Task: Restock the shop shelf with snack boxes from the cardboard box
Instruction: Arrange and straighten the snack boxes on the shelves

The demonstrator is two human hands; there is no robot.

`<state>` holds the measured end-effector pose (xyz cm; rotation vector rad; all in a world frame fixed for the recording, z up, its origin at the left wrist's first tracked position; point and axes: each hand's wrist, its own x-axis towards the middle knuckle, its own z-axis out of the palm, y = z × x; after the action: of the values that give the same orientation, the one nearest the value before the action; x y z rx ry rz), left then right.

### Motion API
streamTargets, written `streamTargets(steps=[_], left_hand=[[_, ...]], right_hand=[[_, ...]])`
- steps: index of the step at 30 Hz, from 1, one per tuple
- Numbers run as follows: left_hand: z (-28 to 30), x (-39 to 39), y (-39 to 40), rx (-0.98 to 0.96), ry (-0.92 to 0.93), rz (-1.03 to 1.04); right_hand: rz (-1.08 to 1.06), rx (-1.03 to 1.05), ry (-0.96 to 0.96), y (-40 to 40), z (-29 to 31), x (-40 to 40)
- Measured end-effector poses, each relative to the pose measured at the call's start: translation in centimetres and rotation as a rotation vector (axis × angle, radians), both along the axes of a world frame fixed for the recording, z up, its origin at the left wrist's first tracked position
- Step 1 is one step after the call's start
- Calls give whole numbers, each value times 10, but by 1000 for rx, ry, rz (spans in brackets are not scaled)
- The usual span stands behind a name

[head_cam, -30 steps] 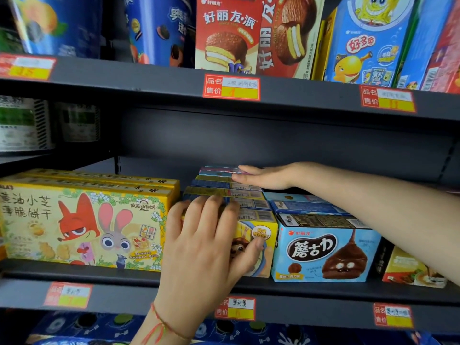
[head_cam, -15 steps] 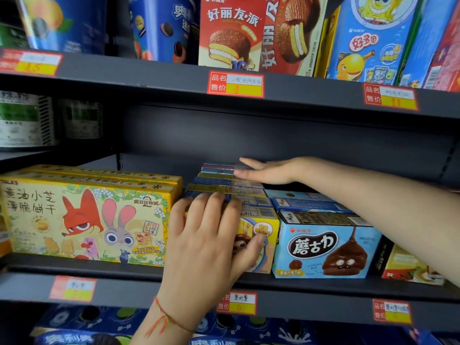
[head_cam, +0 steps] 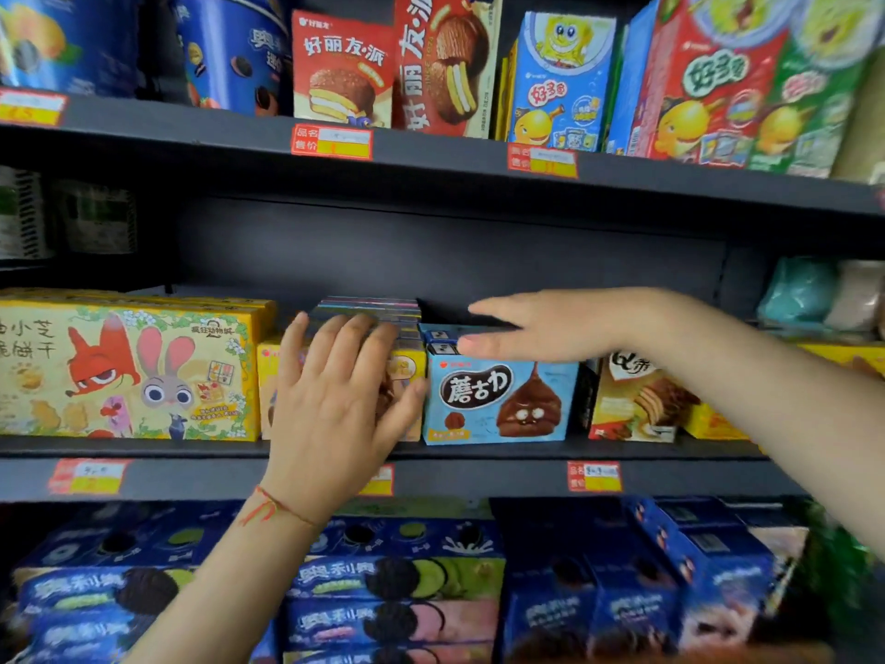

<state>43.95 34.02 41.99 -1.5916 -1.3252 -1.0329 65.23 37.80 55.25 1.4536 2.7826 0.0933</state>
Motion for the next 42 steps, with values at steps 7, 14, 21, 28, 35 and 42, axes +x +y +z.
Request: streamTargets(steps=[7,14,21,28,35,42], left_hand=[[-1,29,-1,-146,29,74],[0,30,-2,-182,49,126],[-3,30,0,-166,42,116],[1,26,0,-164,36,68],[19,8,-3,-215,37,168],[17,2,0,-248,41,153]], right_hand=[[11,102,72,-3,-38,8],[-11,-42,47,11,-19,8],[-41,-50,73,20,-24,-2],[-24,12,88,12,-24,-3],[30,293,107,-18,-46,9],[38,337,146,-18,-55,-1]])
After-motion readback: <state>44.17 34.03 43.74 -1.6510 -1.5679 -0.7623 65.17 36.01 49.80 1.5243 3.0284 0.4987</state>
